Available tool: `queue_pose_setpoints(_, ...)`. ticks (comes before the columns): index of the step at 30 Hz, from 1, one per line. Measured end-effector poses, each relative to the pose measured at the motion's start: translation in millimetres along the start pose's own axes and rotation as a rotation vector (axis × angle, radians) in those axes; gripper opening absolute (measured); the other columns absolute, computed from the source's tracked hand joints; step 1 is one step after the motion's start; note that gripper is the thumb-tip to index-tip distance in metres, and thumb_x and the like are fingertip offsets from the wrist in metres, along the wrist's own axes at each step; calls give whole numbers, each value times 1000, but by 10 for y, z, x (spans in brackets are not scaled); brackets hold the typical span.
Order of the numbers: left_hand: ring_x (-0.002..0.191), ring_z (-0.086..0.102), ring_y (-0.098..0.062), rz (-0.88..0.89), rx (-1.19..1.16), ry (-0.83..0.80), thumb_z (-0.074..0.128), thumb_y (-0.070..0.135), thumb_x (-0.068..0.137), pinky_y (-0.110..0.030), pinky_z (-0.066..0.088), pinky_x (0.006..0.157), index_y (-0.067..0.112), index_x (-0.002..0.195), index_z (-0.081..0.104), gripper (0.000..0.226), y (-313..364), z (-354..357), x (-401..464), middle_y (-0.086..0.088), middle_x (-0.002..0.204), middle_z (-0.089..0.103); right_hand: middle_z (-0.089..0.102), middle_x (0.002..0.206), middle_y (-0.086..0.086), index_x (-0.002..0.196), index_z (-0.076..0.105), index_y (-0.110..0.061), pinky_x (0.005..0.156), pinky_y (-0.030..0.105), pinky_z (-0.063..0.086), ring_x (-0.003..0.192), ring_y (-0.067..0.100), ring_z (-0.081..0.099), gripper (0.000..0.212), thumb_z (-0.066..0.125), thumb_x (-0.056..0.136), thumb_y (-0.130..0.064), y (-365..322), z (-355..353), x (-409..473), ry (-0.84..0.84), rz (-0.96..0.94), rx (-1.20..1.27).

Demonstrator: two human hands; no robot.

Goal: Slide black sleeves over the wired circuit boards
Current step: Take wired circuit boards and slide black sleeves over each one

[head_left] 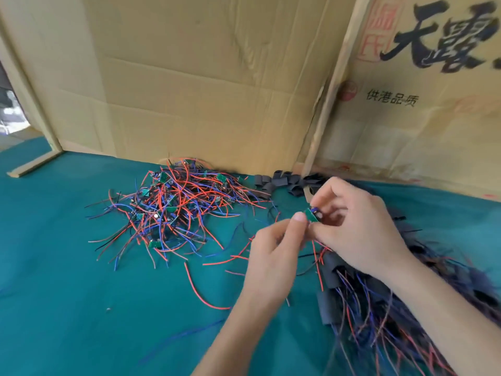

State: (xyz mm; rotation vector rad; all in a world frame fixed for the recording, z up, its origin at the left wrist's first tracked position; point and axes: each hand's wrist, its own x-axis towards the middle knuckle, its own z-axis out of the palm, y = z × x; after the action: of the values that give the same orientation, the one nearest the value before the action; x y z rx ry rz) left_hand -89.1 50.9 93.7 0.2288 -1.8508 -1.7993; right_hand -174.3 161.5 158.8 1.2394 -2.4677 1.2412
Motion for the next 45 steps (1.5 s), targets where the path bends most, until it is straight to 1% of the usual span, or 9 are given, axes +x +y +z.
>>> queue_pose_setpoints(2,87,67,-20,-111,-332,-82,51,46,95,-42,58,86,13,82,74,42,28,161,12,-9,90,73,70,69,-10,83,58,-26,58,21,47,60,10,63,24,79,72,-22,-20,-115,-78,-22,-46,-82)
queue_pose_setpoints(5,91,58,-24,-121,-425,-99,57,38,94,-55,50,94,-9,92,67,48,-67,272,25,-19,95,67,68,64,-8,86,58,-27,58,26,46,56,13,56,26,76,73,-15,10,-203,-127,-118,-50,-135)
queue_pose_setpoints(11,92,73,-24,-243,-871,-2,68,13,85,-29,59,77,-1,96,74,19,-317,194,36,-21,102,73,75,73,-15,100,68,-31,63,15,49,60,2,66,29,80,76,-39,3,-361,111,-481,-26,-122)
queue_pose_setpoints(16,66,68,-20,-462,-1070,143,58,19,82,-24,56,56,4,91,75,24,-584,100,36,-9,76,65,74,66,-6,79,72,-23,63,21,46,62,10,70,7,74,85,-20,587,-751,958,-145,120,-259)
queue_pose_setpoints(20,52,56,-19,-535,-1030,91,50,14,80,-24,48,48,10,87,67,19,-694,123,7,-14,81,65,76,95,5,90,77,-16,82,30,55,96,27,71,10,73,84,-10,1364,-654,1312,-319,392,-657)
queue_pose_setpoints(26,51,56,-22,-529,-873,-53,52,26,88,-25,39,47,10,72,60,24,-704,118,24,-17,75,63,72,104,16,106,72,-6,72,35,59,74,27,66,37,83,77,-26,1897,-296,1199,-531,583,-832)
queue_pose_setpoints(31,57,57,-24,-476,-728,-184,47,34,94,-27,51,60,8,72,70,41,-695,152,-7,-18,68,62,73,107,15,98,74,-8,87,38,59,102,32,68,25,81,76,-17,2010,-264,1138,-447,561,-799)
queue_pose_setpoints(36,65,61,-23,-420,-664,-245,54,26,94,-28,52,69,6,113,72,32,-733,110,-32,-18,75,69,69,110,12,78,67,-22,90,37,56,102,33,65,13,72,81,-10,2071,-247,1093,-412,507,-724)
queue_pose_setpoints(45,68,51,-14,-412,-643,-153,63,31,93,-25,49,72,1,103,77,35,-830,98,-9,-1,72,56,64,109,11,97,63,-24,88,37,54,95,31,62,31,81,73,-28,1529,-449,1298,-243,342,-678)
